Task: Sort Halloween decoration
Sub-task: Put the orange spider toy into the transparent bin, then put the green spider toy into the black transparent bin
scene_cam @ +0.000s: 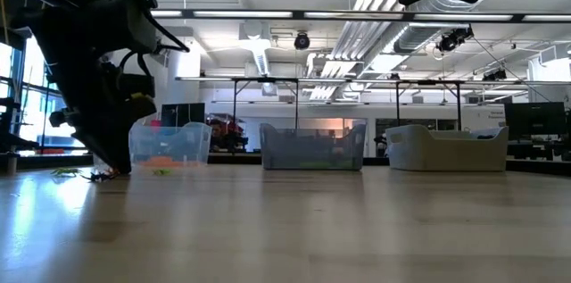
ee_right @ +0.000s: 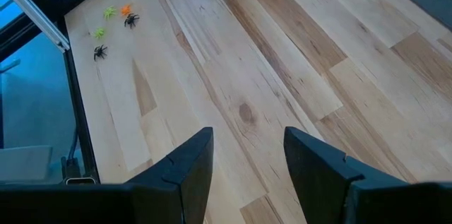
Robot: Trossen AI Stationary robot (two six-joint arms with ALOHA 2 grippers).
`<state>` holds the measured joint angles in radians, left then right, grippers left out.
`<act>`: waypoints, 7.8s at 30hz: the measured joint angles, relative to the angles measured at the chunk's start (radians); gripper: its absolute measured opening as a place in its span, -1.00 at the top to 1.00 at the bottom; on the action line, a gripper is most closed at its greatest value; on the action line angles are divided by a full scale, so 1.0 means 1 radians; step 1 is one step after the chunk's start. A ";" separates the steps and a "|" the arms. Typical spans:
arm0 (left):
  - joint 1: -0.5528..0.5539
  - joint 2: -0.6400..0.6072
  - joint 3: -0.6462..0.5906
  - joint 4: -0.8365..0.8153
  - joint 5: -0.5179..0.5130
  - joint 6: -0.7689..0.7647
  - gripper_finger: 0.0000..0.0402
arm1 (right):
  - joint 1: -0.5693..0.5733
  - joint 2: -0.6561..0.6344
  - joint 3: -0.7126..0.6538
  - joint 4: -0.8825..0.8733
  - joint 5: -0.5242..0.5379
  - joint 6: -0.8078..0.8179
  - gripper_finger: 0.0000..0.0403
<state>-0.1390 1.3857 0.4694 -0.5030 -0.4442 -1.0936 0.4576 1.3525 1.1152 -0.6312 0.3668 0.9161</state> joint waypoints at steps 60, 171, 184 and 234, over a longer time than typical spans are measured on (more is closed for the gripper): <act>-0.031 -0.043 0.148 -0.208 -0.024 0.058 1.00 | 0.000 0.000 0.000 0.007 0.000 0.000 0.15; 0.306 -0.280 0.212 0.084 -0.080 0.560 0.38 | 0.000 0.000 0.000 0.014 0.000 0.000 0.15; -0.217 -0.118 0.214 -0.007 -0.239 0.157 0.37 | 0.000 0.000 0.000 0.014 0.000 0.000 0.15; 0.033 0.291 0.217 0.109 -0.090 0.060 0.97 | 0.000 0.000 0.000 0.014 0.000 0.000 0.15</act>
<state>-0.1059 1.6768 0.6862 -0.3944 -0.5339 -1.0339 0.4578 1.3525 1.1152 -0.6167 0.3668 0.9159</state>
